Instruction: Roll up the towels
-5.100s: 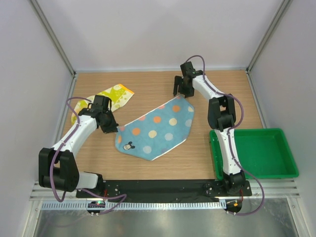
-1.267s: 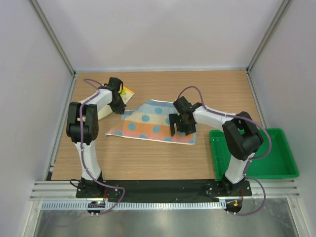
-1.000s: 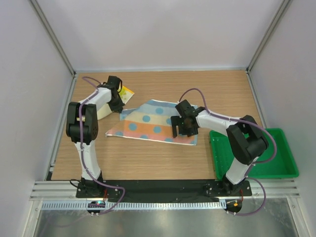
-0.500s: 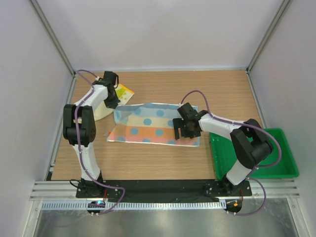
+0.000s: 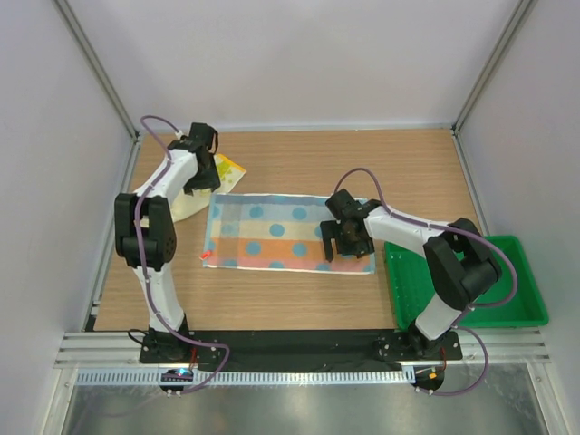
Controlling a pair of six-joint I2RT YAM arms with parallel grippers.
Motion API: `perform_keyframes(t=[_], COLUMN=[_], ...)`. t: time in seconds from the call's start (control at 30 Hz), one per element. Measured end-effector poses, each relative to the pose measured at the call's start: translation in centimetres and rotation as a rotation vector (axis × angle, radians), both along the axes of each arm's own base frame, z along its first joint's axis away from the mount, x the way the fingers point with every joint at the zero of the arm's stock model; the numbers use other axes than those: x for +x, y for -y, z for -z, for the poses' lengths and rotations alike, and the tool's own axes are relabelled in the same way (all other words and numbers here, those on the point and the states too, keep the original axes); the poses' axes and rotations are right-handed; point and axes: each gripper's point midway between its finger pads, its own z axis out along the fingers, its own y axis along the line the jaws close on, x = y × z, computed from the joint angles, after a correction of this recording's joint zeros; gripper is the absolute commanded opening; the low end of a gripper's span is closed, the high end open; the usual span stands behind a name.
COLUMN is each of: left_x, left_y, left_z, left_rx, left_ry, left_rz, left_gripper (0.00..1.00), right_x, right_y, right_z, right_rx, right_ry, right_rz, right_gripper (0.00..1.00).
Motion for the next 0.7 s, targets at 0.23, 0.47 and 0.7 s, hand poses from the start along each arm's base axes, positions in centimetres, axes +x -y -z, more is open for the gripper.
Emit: perform_keyframes(t=[0.23, 0.47, 0.7], left_x=[-4.4, -14.8, -22.0], left_y=[0.7, 4.5, 3.4], left_z=[-4.3, -4.9, -2.4], left_rx=[-0.051, -0.168, -0.295], left_ry=[0.061, 0.102, 0.169], left_rz=[-0.009, 0.042, -0.104], left_gripper=[0.60, 0.51, 0.47], right_x=[2.5, 3.2, 0.3], right_y=[-0.9, 0.4, 1.3], right_z=[-5.6, -13.2, -12.5], right_rx=[0.028, 0.142, 0.210], right_ry=[0.151, 0.415, 0.429], right_rz=[0.022, 0.134, 0.132], right_gripper=[0.88, 0.86, 0.86])
